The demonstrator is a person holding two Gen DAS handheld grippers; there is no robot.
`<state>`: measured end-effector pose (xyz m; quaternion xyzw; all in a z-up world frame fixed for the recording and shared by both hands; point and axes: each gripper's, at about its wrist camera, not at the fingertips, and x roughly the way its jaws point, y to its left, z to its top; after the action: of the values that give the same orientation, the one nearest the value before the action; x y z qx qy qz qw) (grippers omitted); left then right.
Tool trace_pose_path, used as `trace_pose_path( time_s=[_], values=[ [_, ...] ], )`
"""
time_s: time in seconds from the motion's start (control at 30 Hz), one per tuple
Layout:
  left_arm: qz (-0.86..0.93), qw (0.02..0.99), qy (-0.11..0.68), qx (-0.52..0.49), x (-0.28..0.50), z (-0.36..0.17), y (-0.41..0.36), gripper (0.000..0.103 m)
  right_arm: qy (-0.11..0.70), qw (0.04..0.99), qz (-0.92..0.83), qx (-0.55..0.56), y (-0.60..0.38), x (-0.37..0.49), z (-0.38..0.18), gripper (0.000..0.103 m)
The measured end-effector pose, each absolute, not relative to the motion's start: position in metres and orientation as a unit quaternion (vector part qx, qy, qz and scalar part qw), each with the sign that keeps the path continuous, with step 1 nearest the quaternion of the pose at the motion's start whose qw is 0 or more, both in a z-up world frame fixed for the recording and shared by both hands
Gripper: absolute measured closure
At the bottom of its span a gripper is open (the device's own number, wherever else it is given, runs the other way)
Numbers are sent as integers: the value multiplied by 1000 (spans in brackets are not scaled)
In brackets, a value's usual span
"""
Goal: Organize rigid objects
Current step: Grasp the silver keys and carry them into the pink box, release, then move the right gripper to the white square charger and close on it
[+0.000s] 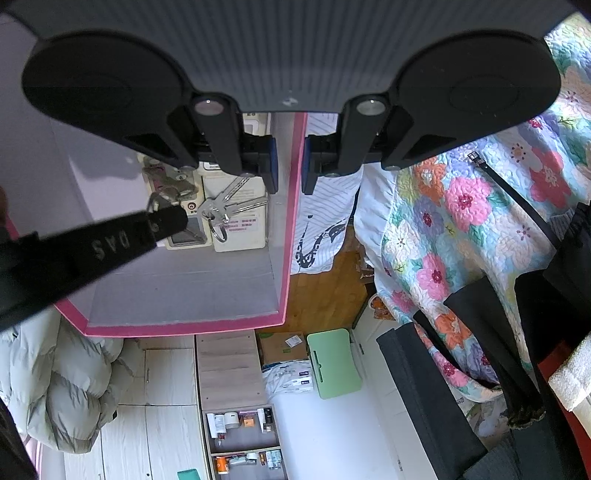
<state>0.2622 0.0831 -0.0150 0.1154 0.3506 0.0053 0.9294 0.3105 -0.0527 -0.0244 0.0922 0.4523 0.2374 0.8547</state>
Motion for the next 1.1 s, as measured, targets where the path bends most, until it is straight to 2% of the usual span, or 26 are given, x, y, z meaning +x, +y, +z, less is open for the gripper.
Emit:
trace_pose_path(
  time_s=[0.07, 0.1, 0.37, 0.63, 0.83, 0.97, 1.03, 1.1],
  values=[
    [7, 929, 351, 118, 262, -15, 84, 92, 436, 867, 219, 101, -57, 308, -21, 74],
    [7, 929, 351, 119, 262, -15, 85, 92, 425, 873, 219, 101, -60, 304, -17, 74],
    [-1, 932, 353, 82, 263, -15, 93, 92, 383, 889, 235, 86, -109, 259, 25, 74],
    [5, 928, 361, 95, 266, -18, 88, 92, 336, 911, 234, 57, -170, 203, 65, 73],
    [13, 924, 363, 119, 266, -18, 81, 92, 321, 924, 199, 65, -220, 176, 57, 73],
    [17, 923, 362, 128, 265, -18, 79, 92, 322, 930, 169, 52, -238, 175, 39, 69],
    [20, 923, 361, 131, 265, -18, 78, 92, 324, 935, 145, 28, -242, 182, 23, 65],
    [23, 923, 359, 139, 264, -18, 75, 92, 320, 939, 123, -6, -242, 192, 7, 57]
  ],
)
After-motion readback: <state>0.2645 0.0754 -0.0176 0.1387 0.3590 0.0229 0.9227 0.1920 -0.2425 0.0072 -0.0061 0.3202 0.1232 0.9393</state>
